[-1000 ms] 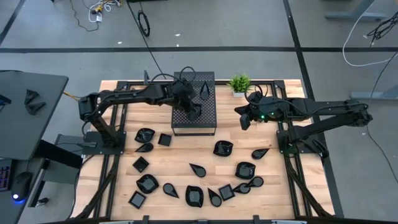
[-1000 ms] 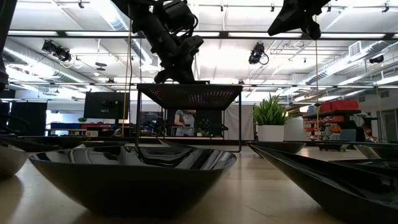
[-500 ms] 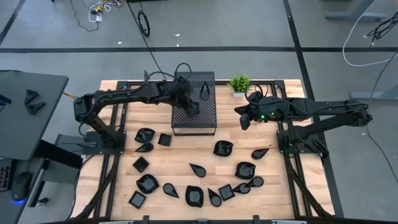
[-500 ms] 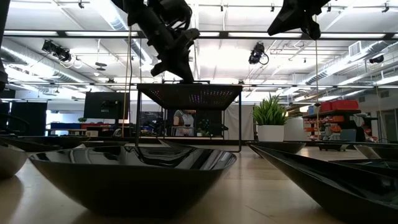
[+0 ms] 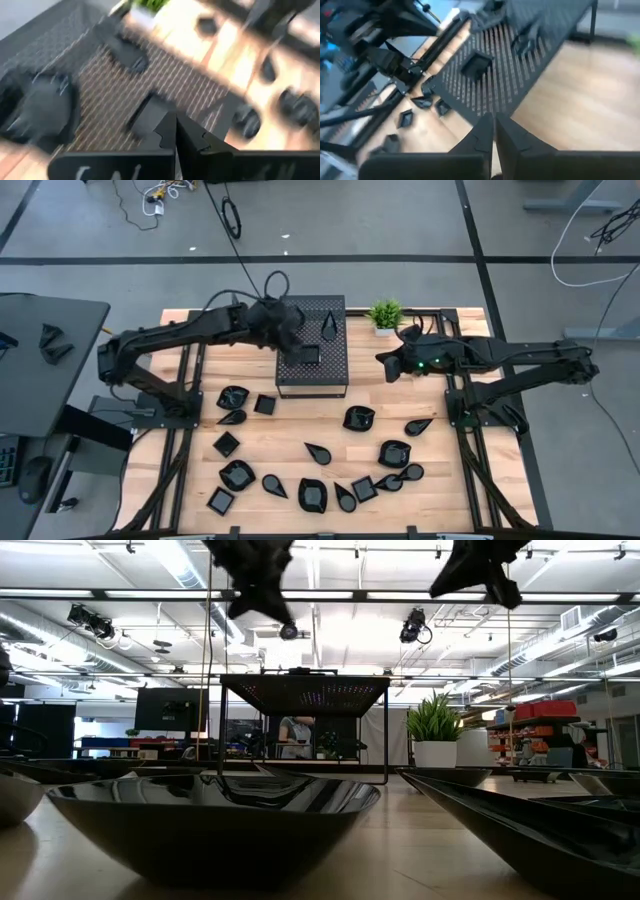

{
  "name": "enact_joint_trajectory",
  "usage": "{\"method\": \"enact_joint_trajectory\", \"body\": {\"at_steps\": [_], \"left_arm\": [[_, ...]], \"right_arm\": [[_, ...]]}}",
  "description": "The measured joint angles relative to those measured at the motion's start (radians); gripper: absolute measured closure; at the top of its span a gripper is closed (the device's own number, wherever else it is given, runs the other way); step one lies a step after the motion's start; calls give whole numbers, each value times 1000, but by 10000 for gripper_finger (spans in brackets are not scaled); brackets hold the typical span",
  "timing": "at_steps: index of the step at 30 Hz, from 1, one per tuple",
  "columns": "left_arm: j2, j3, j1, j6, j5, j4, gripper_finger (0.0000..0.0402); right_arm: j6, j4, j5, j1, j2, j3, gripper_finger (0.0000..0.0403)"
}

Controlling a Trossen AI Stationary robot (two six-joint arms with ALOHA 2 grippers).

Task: Pick & Place Mini shaped plates
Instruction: Stack the drop shaped plate on top of the other drop shaped plate on the shelf

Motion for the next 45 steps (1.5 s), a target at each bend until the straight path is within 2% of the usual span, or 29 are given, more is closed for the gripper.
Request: {"method": "enact_joint_trajectory", "body": {"at_steps": [3,5,8,10,15,20,27,36,45], "left_arm": [[-29,0,0,40,-59,-133,399],[-37,-1,-1,67,-99,-210,399],[-37,-1,-1,109,-148,-262,399],[-37,-1,-1,139,-157,-271,399],[-36,-10,-2,179,-157,-256,399],[-36,-10,-1,254,-134,-254,399],[-36,-10,-2,300,-15,-255,399],[-36,-10,-2,300,13,-254,399],[-36,-10,-2,240,13,-236,399]], "right_arm": [[177,-92,-113,-9,26,1,380],[295,-186,-227,-8,49,1,380],[455,-347,-378,19,90,1,379],[519,-430,-409,69,118,1,374],[716,-547,-420,196,156,-41,335],[952,-482,-445,298,140,-170,286],[1206,-440,-457,387,133,-327,247],[1294,-195,-457,394,105,-557,260],[1248,-134,-407,394,103,-578,302]]}}
